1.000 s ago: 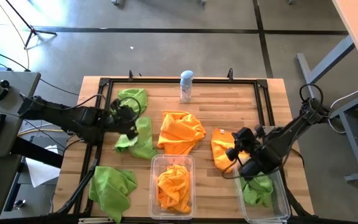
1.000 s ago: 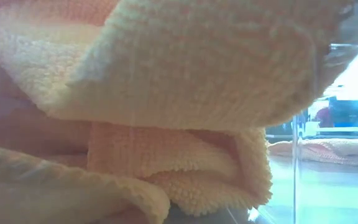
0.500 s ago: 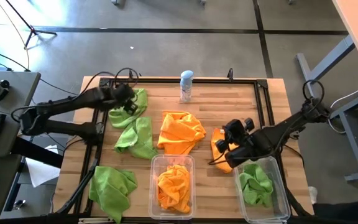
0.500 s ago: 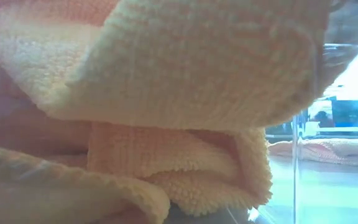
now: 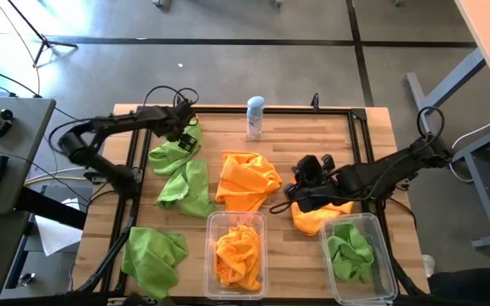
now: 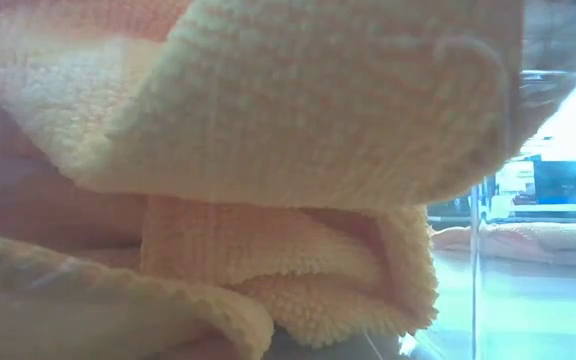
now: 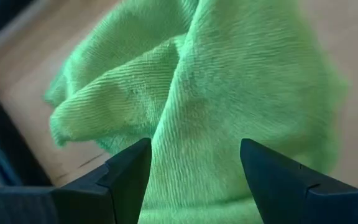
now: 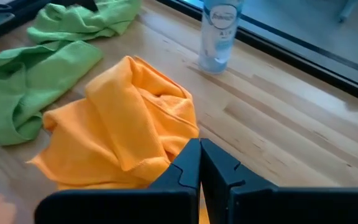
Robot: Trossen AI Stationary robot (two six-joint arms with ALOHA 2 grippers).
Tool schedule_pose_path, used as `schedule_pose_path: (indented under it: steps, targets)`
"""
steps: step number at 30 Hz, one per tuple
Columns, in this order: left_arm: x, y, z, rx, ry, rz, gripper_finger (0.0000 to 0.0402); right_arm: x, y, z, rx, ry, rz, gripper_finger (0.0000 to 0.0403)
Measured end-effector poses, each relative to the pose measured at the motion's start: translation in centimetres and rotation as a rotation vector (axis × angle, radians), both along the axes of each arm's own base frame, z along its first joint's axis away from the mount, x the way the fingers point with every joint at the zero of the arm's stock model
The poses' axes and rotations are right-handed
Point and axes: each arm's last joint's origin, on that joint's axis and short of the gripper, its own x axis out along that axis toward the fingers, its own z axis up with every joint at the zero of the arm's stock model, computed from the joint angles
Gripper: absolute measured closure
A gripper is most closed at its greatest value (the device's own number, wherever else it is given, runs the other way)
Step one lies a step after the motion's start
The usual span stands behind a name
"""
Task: Sort microfiber towel by color & place in baskets
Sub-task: Put the green towel into the right transparent bin
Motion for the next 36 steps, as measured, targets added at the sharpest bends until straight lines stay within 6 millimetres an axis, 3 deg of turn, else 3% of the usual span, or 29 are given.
schedule_pose_path:
  steps: [6,10,15,20,27,36]
  targets:
    - [0.0,1.6,-3.5,-0.097,0.069,0.030,0.0166,0.4,-0.2,0.2,-0.007,-0.017,0.013,0.0403]
    - [0.4,1.6,-4.3,-0.110,0.114,-0.002,0.0190,0.5,-0.5,0.2,-0.008,-0.015,0.005,0.0403]
    - [0.8,1.2,-4.0,-0.080,0.103,-0.035,0.0264,0.6,-0.9,0.2,-0.009,-0.013,-0.011,0.0403]
    - [0.7,1.1,-2.8,-0.018,0.089,-0.062,0.0374,0.7,-1.4,0.1,-0.010,-0.012,-0.030,0.0403]
    - [-0.2,0.3,1.2,0.083,-0.013,-0.070,0.0395,0.8,-2.0,0.2,-0.030,0.012,-0.027,0.0403]
    - [-2.0,-3.0,9.6,0.232,-0.406,-0.032,0.0400,0.8,-2.1,0.1,-0.062,0.083,0.046,0.0403]
